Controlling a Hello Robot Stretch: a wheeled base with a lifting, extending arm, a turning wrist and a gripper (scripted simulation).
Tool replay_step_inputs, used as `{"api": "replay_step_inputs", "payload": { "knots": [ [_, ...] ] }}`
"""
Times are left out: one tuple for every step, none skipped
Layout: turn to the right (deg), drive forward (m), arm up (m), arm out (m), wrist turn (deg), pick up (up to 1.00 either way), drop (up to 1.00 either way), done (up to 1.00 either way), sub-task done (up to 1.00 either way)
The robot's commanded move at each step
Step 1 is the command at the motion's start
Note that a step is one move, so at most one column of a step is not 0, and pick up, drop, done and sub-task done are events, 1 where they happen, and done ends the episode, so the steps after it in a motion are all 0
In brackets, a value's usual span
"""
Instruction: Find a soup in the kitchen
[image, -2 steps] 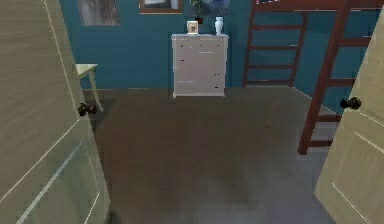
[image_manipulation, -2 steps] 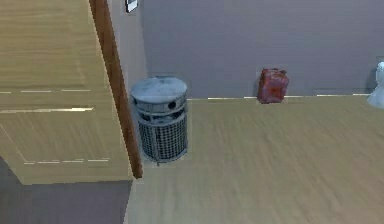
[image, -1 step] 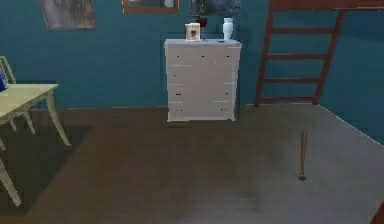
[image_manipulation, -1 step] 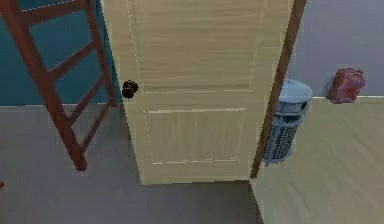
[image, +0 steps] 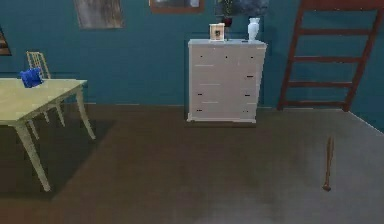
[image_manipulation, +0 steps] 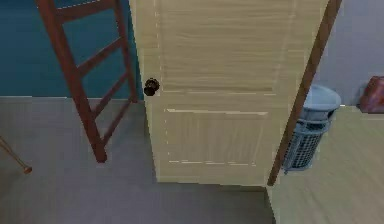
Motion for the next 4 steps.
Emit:
{"api": "replay_step_inputs", "payload": {
  "knots": [
    [0.0,0.45,0.00,0.00,0.0,0.00,0.00,0.00,0.00],
    [-45.0,0.00,0.00,0.00,0.0,0.00,0.00,0.00,0.00],
    [-6.0,0.00,0.00,0.00,0.0,0.00,0.00,0.00,0.00],
    [0.0,0.50,0.00,0.00,0.0,0.00,0.00,0.00,0.00]
  ]
}}
